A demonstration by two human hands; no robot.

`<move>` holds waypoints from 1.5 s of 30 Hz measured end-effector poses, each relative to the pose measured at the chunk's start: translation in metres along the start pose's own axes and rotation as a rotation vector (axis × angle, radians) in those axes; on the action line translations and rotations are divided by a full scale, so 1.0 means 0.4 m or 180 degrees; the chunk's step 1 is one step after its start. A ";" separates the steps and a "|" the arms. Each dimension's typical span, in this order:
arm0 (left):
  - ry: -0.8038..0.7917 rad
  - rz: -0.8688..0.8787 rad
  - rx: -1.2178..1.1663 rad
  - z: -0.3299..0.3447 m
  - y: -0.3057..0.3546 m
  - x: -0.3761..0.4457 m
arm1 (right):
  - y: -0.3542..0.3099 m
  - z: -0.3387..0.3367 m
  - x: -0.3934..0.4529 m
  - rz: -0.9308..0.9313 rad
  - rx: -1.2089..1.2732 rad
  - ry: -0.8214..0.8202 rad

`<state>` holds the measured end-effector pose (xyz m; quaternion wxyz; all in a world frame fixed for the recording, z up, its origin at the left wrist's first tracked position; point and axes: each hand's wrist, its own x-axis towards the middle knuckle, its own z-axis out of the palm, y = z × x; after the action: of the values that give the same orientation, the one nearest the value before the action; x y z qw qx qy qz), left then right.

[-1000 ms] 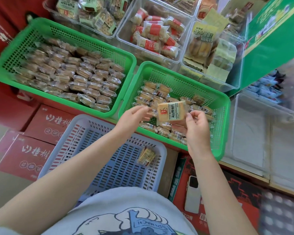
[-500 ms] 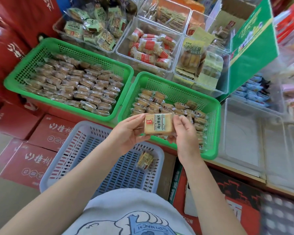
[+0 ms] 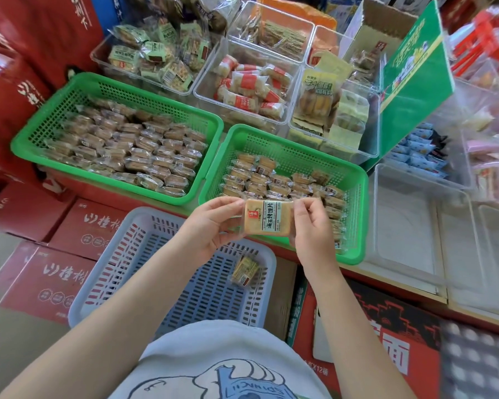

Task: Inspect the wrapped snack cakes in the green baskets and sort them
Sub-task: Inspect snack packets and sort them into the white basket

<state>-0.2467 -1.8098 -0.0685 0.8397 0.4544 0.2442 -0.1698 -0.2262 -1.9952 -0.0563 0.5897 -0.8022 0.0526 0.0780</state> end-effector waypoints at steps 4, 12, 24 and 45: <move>0.0202 0.0344 0.0592 0.006 -0.003 -0.008 | -0.004 0.004 -0.011 -0.0149 -0.0350 0.0135; 0.0088 0.0453 0.0640 0.020 -0.009 -0.029 | 0.002 -0.008 -0.020 -0.1108 -0.1091 0.0833; -0.0881 0.0662 0.0995 0.030 0.032 -0.063 | -0.013 -0.050 -0.017 0.0185 0.0598 0.0486; -0.0247 0.0644 0.0651 0.039 -0.002 -0.043 | -0.059 -0.014 -0.007 0.1141 0.2155 0.0523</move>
<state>-0.2572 -1.8221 -0.0520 0.8106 0.5530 0.1459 -0.1257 -0.2243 -1.9937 -0.0320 0.7919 -0.5439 0.2616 0.0935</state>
